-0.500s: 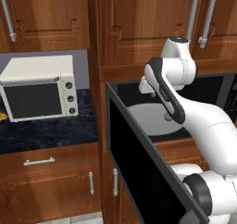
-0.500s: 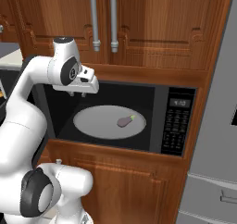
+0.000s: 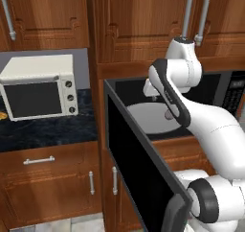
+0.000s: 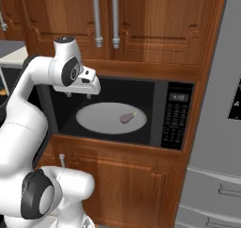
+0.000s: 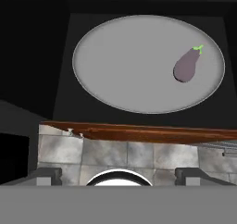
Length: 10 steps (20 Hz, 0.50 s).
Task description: Close the microwave door.
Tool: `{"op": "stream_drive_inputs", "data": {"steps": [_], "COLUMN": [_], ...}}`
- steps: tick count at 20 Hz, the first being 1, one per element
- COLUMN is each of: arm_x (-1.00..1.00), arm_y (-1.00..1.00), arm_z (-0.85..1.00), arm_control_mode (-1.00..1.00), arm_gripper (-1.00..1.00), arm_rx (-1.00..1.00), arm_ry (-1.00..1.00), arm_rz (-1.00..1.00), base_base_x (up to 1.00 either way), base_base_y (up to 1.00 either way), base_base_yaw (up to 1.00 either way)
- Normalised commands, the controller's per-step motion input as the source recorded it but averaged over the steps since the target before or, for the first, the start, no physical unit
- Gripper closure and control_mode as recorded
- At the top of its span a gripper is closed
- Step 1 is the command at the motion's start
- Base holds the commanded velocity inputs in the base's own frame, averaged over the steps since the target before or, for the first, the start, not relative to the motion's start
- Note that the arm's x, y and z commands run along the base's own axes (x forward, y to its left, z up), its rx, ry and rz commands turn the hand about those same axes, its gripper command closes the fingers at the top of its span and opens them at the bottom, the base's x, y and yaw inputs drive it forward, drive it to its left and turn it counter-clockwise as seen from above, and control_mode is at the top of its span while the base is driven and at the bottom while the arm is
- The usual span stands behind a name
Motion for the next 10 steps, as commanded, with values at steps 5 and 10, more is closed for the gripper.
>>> {"op": "stream_drive_inputs", "data": {"steps": [5,10], "arm_x": [0.0,0.0], "arm_y": [0.0,0.0], "arm_z": [0.0,0.0], "arm_control_mode": [1.0,1.0], "arm_gripper": [-1.0,-1.0], "arm_rx": [0.0,0.0], "arm_ry": [0.0,0.0], "arm_rz": [0.0,0.0], "base_base_x": [-0.63,-0.62], "base_base_y": [-0.38,-0.31], "base_base_yaw": [-0.01,-0.01]}}
